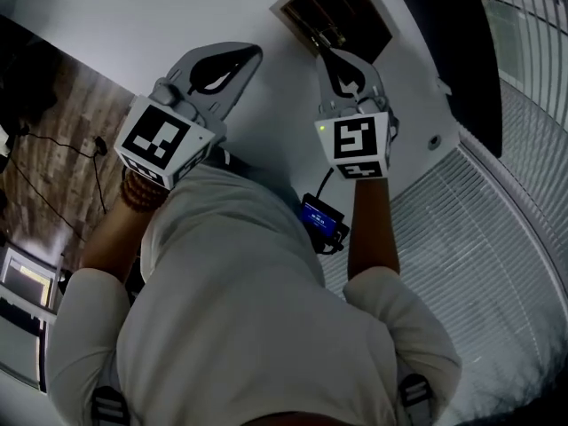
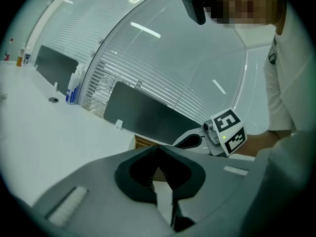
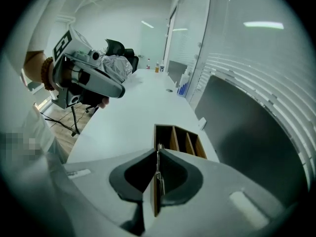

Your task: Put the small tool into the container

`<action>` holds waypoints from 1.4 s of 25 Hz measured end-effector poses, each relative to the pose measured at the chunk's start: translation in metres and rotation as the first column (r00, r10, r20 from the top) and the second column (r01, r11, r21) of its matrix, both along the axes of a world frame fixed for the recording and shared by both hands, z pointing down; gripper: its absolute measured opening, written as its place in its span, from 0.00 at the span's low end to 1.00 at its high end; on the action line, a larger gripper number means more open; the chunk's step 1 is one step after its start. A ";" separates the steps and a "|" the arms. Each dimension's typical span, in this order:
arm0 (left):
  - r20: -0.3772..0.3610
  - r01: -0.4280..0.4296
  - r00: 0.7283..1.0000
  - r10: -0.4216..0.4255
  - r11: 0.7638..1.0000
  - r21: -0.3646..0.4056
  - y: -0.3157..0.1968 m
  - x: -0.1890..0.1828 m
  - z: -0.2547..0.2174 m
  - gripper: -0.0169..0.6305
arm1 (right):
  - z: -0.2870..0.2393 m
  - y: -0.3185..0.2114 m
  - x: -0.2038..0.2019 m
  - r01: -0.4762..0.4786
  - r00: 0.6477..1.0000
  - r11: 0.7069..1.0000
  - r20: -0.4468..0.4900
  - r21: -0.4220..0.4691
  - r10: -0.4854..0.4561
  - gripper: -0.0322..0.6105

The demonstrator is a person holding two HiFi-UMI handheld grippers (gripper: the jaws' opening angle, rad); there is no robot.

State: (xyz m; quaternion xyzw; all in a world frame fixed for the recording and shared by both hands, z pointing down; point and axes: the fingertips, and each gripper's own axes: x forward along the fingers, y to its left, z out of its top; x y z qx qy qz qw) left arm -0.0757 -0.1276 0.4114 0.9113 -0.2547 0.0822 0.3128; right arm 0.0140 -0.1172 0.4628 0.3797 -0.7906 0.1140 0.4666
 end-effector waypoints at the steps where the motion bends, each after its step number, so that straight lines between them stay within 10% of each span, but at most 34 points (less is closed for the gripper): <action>1: 0.001 -0.004 1.000 0.004 1.000 0.013 0.003 0.001 -0.006 0.03 | -0.007 0.002 0.002 -0.011 1.000 1.000 0.005 0.018 0.011 0.07; 9: -0.006 -0.121 0.993 0.122 0.987 0.104 0.046 0.058 -0.035 0.03 | -0.068 0.036 0.042 -0.216 0.968 0.953 0.178 0.214 0.179 0.05; 16: -0.005 -0.217 0.975 0.223 0.954 0.209 0.080 0.097 -0.072 0.03 | -0.136 0.086 0.092 -0.540 0.794 0.782 0.496 0.311 0.351 0.05; 24: -0.037 -0.280 0.950 0.309 0.902 0.329 0.131 0.135 -0.120 0.03 | -0.188 0.154 0.142 -0.715 0.674 0.560 0.628 0.419 0.390 0.05; 35: -0.093 -0.307 0.922 0.376 0.857 0.415 0.204 0.175 -0.160 0.03 | -0.235 0.231 0.157 -0.799 0.578 0.416 0.746 0.434 0.332 0.05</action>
